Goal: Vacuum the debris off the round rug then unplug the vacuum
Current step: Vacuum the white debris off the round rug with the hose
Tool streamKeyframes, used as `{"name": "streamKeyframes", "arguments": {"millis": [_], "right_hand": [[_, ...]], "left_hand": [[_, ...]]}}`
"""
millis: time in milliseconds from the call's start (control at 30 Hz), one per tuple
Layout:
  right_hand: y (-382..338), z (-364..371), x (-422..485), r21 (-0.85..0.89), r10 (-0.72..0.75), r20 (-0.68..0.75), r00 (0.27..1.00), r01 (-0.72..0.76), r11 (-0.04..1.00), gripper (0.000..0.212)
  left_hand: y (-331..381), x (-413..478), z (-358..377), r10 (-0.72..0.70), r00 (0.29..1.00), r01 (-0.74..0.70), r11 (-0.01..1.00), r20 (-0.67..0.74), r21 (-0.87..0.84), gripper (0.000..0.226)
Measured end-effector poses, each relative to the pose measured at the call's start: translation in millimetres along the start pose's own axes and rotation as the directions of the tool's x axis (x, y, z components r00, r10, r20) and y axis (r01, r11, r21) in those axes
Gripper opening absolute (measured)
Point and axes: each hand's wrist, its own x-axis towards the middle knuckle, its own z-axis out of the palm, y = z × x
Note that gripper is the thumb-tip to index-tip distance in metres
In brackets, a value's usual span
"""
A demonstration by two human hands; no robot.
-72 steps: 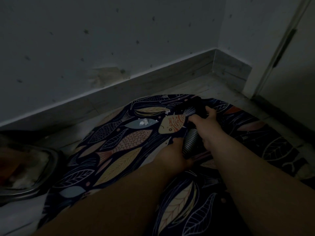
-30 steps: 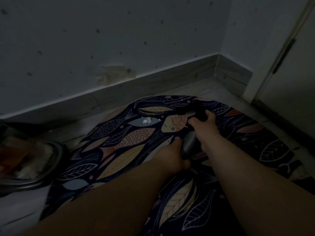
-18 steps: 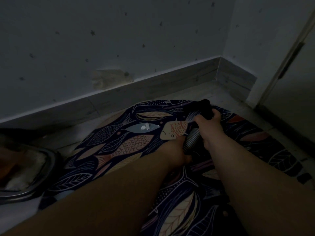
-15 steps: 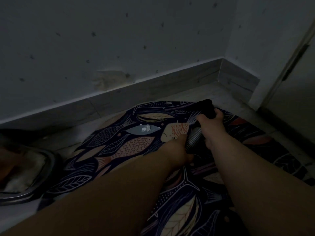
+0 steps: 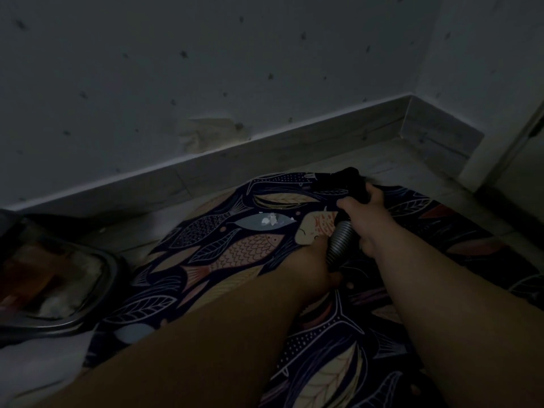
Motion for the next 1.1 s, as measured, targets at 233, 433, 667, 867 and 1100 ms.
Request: {"name": "streamKeyframes", "arguments": {"millis": [233, 433, 667, 867, 1100], "right_hand": [[-5, 1, -19, -0.102, -0.007, 0.047, 0.999, 0.012, 0.995, 0.083], [5, 16, -42, -0.094, 0.009, 0.071, 0.997, -0.002, 0.996, 0.084], [13, 53, -54, -0.115, 0.018, 0.144, 0.989, -0.001, 0.993, 0.085], [13, 76, -59, -0.162, 0.014, 0.198, 0.980, 0.018, 0.987, 0.083], [19, 72, -68, -0.171, -0.049, 0.124, 0.991, 0.070, 0.983, 0.081]], "left_hand": [[2, -21, -2, -0.004, 1.000, 0.004, 1.000, 0.016, -0.001, 0.063], [-4, -57, -3, -0.017, 1.000, 0.017, 0.999, -0.016, -0.038, 0.066], [-20, -88, -18, -0.079, 0.995, 0.073, 0.992, -0.058, -0.104, 0.066], [-40, -99, -21, -0.124, 0.987, 0.119, 0.992, -0.098, -0.048, 0.067], [-33, -103, -21, -0.089, 0.994, 0.082, 0.990, -0.063, -0.111, 0.062]]}}
